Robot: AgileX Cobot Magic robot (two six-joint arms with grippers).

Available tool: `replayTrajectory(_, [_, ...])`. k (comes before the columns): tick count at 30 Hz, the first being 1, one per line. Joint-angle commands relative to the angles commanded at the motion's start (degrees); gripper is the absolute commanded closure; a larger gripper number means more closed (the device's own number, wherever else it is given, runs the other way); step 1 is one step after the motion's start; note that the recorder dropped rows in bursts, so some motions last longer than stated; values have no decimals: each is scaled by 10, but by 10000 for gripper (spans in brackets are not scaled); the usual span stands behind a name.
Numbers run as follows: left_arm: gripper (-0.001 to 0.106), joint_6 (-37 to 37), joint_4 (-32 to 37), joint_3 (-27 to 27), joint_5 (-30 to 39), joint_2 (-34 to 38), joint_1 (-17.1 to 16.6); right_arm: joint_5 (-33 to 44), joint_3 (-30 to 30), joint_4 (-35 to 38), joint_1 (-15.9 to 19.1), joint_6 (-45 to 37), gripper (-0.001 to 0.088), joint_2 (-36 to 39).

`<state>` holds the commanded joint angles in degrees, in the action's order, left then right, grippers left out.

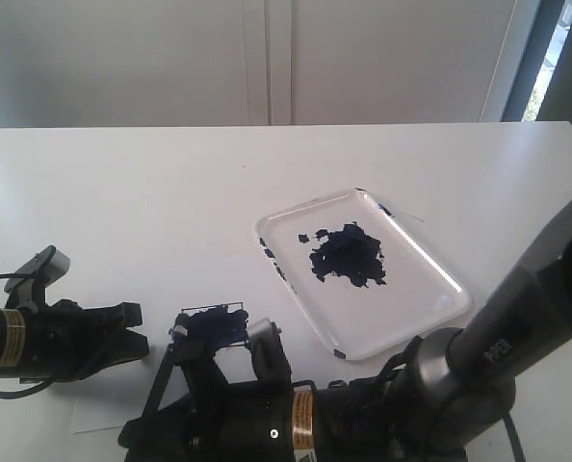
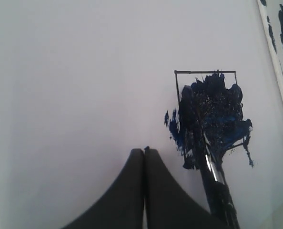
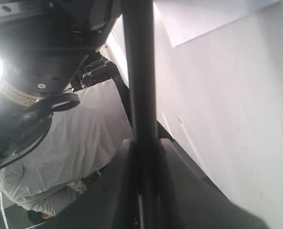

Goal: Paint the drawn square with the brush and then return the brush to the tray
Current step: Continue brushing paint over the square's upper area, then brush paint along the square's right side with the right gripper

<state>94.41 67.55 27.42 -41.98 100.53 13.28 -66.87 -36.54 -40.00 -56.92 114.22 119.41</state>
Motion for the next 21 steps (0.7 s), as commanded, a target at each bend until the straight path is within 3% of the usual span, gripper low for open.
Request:
replayTrajectory(10, [1053, 0, 0, 0, 0, 0, 0, -31, 99, 96, 0, -53, 868, 0])
replayTrajectory(17, [1053, 0, 1, 0, 0, 0, 0, -31, 120, 116, 16, -63, 868, 0])
replayTrajectory(21, [1053, 0, 1, 0, 0, 0, 0, -31, 100, 106, 16, -66, 868, 0])
